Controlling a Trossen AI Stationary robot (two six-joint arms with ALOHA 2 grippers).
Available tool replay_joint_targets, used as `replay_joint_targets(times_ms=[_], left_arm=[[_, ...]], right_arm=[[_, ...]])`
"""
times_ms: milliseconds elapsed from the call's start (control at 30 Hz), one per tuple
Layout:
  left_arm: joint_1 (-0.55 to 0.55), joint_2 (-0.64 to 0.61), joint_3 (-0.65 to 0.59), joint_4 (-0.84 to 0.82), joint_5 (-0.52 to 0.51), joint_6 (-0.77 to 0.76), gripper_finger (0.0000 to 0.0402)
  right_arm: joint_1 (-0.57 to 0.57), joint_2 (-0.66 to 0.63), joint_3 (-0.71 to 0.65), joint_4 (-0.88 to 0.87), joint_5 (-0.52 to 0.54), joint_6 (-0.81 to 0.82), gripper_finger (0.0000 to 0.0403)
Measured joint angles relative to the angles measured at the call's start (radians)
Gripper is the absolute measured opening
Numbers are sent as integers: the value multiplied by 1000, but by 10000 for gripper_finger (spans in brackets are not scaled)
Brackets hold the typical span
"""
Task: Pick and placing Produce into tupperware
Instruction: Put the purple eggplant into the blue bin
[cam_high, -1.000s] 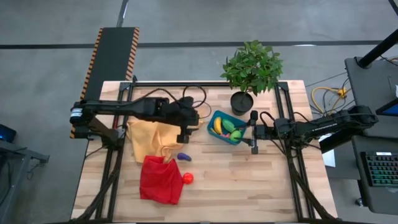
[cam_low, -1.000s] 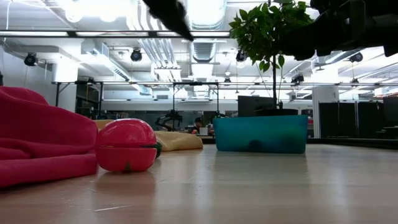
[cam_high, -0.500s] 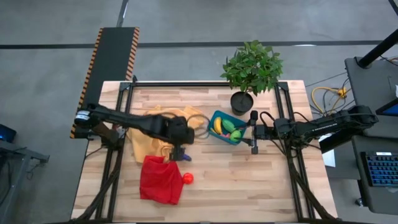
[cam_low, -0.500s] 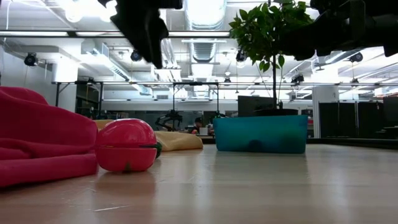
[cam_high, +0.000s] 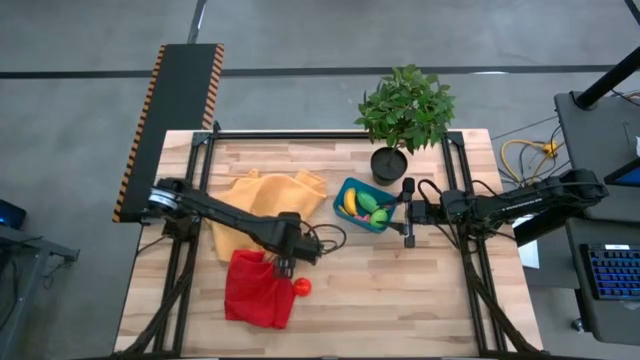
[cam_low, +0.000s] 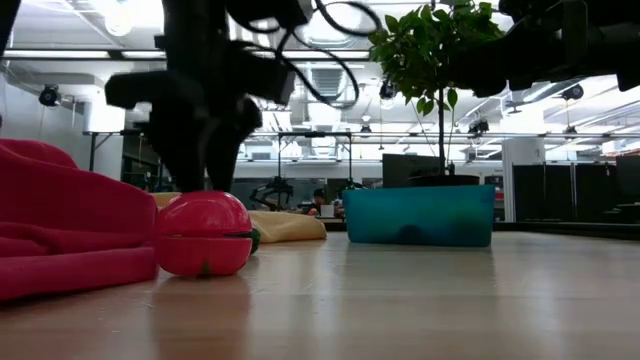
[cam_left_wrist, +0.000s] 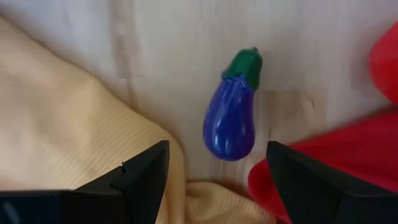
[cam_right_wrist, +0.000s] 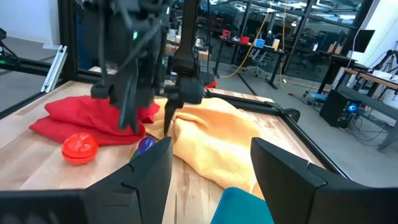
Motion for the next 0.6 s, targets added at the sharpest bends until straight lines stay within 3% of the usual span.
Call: replay_joint_targets(times_ms=[600], left_arm=[[-3,68,-13,117,49,30,255]], right_arm=[[0,0,0,-3,0,0,210]])
